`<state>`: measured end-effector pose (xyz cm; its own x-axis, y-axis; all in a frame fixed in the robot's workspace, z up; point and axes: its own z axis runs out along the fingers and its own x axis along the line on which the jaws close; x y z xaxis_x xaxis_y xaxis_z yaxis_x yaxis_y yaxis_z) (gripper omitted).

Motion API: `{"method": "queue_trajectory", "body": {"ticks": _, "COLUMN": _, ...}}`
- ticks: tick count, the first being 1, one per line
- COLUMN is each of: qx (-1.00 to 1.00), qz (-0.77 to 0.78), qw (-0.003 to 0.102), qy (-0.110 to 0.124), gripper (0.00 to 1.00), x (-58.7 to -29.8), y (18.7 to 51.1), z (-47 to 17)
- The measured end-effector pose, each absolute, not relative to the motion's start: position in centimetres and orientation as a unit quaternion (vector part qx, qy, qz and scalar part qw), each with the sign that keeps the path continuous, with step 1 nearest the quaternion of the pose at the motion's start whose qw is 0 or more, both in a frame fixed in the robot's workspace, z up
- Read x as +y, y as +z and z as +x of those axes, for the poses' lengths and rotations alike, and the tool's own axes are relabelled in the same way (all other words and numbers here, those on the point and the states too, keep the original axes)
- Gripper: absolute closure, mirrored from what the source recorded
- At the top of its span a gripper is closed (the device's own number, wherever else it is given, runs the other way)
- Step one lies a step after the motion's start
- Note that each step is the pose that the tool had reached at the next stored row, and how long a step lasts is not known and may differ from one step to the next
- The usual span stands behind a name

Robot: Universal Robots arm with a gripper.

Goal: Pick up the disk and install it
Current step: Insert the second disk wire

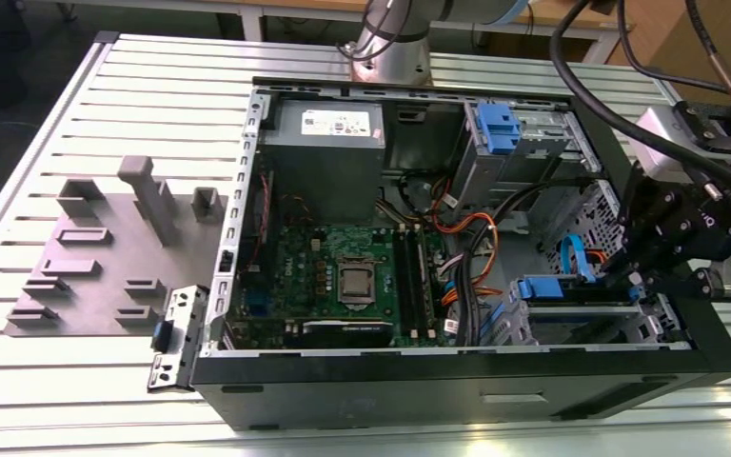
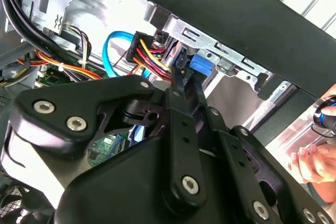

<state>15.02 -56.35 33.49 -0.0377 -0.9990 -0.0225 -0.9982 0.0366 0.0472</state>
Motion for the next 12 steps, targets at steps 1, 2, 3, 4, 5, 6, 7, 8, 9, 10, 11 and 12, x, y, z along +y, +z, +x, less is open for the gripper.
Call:
{"method": "queue_trajectory", "body": {"ticks": 1, "qx": -0.720, "qz": 0.694, "qw": 0.008, "qy": -0.025, "gripper": 0.76, "x": -56.35, "y": 33.44, "z": 15.03}}
{"method": "queue_trajectory", "body": {"ticks": 2, "qx": -0.720, "qz": 0.694, "qw": 0.008, "qy": -0.025, "gripper": 0.76, "x": -56.34, "y": 33.41, "z": 15.09}}
{"method": "queue_trajectory", "body": {"ticks": 3, "qx": -0.720, "qz": 0.694, "qw": 0.008, "qy": -0.025, "gripper": 0.76, "x": -56.34, "y": 33.37, "z": 15.18}}
{"method": "queue_trajectory", "body": {"ticks": 4, "qx": -0.720, "qz": 0.694, "qw": 0.008, "qy": -0.025, "gripper": 0.76, "x": -56.33, "y": 33.35, "z": 15.26}}
{"method": "queue_trajectory", "body": {"ticks": 5, "qx": -0.720, "qz": 0.694, "qw": 0.008, "qy": -0.025, "gripper": 0.76, "x": -56.32, "y": 33.33, "z": 15.31}}
{"method": "queue_trajectory", "body": {"ticks": 6, "qx": -0.720, "qz": 0.694, "qw": 0.008, "qy": -0.025, "gripper": 0.76, "x": -56.31, "y": 33.32, "z": 15.35}}
{"method": "queue_trajectory", "body": {"ticks": 7, "qx": -0.720, "qz": 0.694, "qw": 0.008, "qy": -0.025, "gripper": 0.76, "x": -56.32, "y": 33.32, "z": 15.35}}
{"method": "queue_trajectory", "body": {"ticks": 8, "qx": -0.720, "qz": 0.694, "qw": 0.008, "qy": -0.025, "gripper": 0.76, "x": -56.32, "y": 33.32, "z": 15.35}}
{"method": "queue_trajectory", "body": {"ticks": 9, "qx": -0.720, "qz": 0.694, "qw": 0.008, "qy": -0.025, "gripper": 0.76, "x": -56.32, "y": 33.31, "z": 15.35}}
{"method": "queue_trajectory", "body": {"ticks": 10, "qx": -0.720, "qz": 0.694, "qw": 0.008, "qy": -0.025, "gripper": 0.76, "x": -56.32, "y": 33.31, "z": 15.36}}
{"method": "queue_trajectory", "body": {"ticks": 11, "qx": -0.720, "qz": 0.694, "qw": 0.008, "qy": -0.025, "gripper": 0.76, "x": -56.32, "y": 33.31, "z": 15.36}}
{"method": "queue_trajectory", "body": {"ticks": 12, "qx": -0.720, "qz": 0.694, "qw": 0.008, "qy": -0.025, "gripper": 0.76, "x": -56.32, "y": 33.31, "z": 15.37}}
